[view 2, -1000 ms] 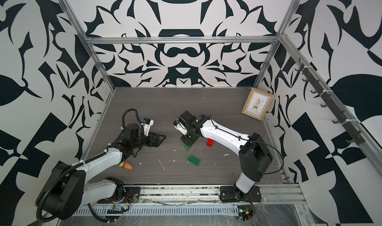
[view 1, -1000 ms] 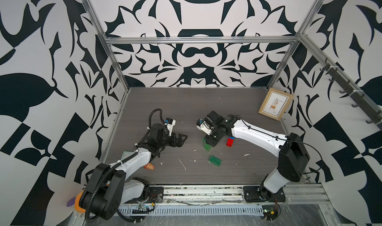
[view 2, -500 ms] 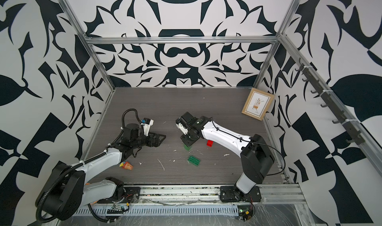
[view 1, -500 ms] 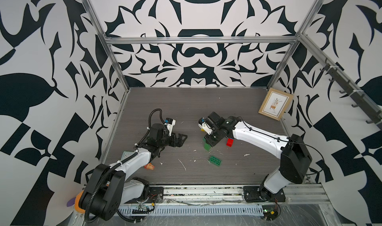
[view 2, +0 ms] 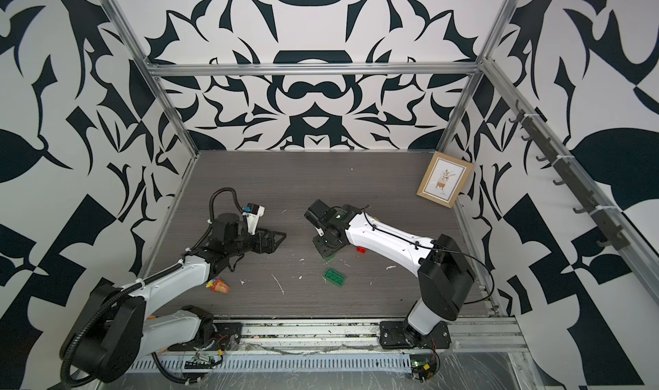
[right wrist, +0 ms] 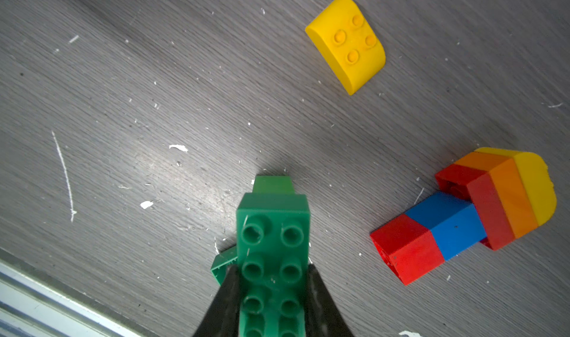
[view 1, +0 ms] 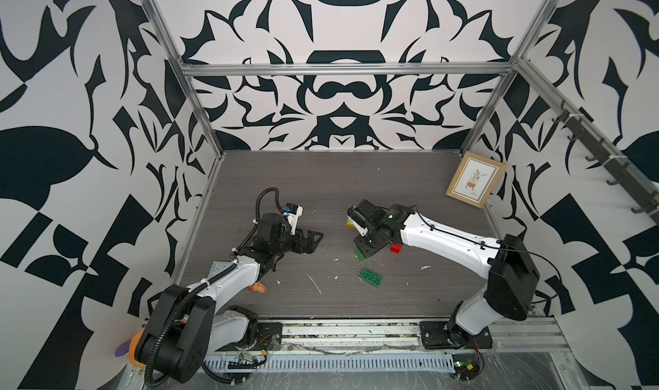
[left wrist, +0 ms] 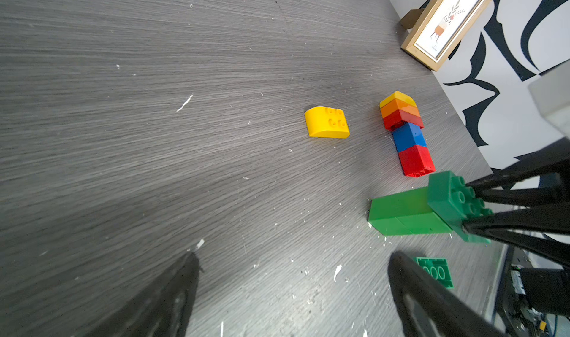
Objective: Assemble an ice cream with lego
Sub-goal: Assemble the lego brick with the lego brick.
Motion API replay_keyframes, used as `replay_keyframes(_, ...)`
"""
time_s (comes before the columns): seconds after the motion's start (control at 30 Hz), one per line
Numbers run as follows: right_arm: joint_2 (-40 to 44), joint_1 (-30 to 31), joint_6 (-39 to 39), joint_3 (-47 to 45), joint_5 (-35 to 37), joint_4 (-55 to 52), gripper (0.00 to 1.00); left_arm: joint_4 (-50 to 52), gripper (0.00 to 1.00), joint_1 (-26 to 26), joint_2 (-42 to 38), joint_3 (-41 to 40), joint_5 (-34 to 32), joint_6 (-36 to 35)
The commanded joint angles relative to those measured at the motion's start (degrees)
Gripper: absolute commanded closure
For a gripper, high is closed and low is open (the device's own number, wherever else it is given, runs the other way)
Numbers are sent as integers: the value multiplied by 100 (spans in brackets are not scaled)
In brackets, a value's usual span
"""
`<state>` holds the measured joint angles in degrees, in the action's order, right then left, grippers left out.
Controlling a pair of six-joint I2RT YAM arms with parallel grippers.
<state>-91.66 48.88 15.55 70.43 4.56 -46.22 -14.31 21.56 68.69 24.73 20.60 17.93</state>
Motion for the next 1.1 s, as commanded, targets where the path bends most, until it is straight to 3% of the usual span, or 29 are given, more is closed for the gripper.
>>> replay_keyframes(0.0, 3, 14, 61, -65, 145, -62, 83, 27, 1, 15, -93, -92, -13, -49)
replay_keyframes(0.53, -541, -13, 401, -731, -630, -429, 81, 38, 1, 15, -66, -67, -12, -55)
replay_keyframes(0.67, -601, -11, 344, -580, -355, -617, 82, 32, 1, 14, -88, -82, -12, -58)
replay_keyframes(1.07, -241, -11, 344, 262, 439, -129, 60, 39, 1, 15, -144, -107, -17, -54)
